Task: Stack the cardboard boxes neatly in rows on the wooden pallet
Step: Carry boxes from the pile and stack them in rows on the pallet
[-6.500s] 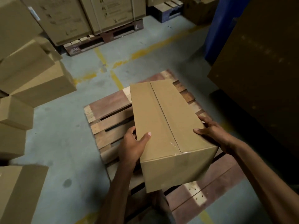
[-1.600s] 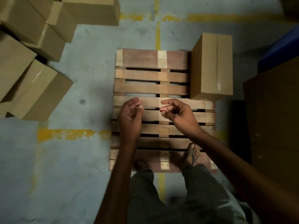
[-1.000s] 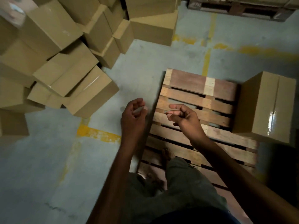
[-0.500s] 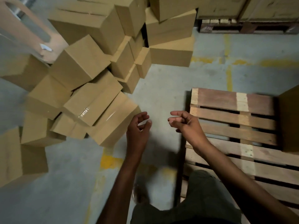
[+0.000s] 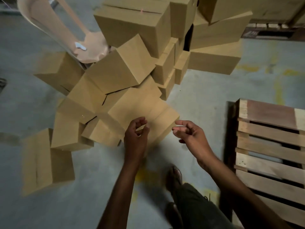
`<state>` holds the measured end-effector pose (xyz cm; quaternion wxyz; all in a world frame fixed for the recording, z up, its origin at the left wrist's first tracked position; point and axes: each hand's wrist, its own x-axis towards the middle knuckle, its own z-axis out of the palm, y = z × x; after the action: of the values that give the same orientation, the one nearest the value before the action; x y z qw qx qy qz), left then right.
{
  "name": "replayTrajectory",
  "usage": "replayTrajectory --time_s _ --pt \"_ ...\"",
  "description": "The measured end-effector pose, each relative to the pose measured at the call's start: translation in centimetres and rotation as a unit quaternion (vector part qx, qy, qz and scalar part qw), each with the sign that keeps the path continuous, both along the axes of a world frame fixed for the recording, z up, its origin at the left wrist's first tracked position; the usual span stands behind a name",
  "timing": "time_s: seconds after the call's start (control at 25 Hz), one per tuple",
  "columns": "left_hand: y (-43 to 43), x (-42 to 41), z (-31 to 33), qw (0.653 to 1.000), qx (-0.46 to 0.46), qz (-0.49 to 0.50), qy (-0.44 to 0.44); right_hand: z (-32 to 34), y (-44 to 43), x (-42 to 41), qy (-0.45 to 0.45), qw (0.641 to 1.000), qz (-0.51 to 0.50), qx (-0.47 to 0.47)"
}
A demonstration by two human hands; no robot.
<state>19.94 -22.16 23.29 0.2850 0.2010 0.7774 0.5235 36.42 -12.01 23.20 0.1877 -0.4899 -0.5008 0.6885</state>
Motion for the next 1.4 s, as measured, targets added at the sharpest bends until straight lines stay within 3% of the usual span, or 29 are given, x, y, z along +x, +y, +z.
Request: replayTrajectory --time_s 0.36,0.76,0.96,1.08,1.2,1.4 --pt "9.8 -20.0 -1.7 0.999 0.013 0.038 -0.027 -1.1 11.8 -21.1 -0.025 0.998 0.019 0.054" --pt "25.3 -40.0 -4.7 0.985 0.036 0.087 -0.144 -2.5 26.2 -43.6 -0.132 0.972 0.025 0.193" --pt "36.1 -45.5 -8.8 0.951 -0.027 0.178 -0.25 -6.7 34.1 -51.1 -0.163 0.963 0.059 0.205" --pt "39.0 -46.4 -12.0 0.949 -0.066 0.211 -0.225 -10.4 37.2 -53.4 -0.181 0.956 0.074 0.218" --pt "38.0 -46.3 -14.4 0.954 -0.045 0.206 -0.211 -13.6 38.9 -53.8 -0.219 0.944 0.073 0.238" --pt "31.7 -46.6 -13.4 0.926 0.007 0.237 -0.293 -13.2 41.4 -54.1 -0.227 0.938 0.078 0.25"
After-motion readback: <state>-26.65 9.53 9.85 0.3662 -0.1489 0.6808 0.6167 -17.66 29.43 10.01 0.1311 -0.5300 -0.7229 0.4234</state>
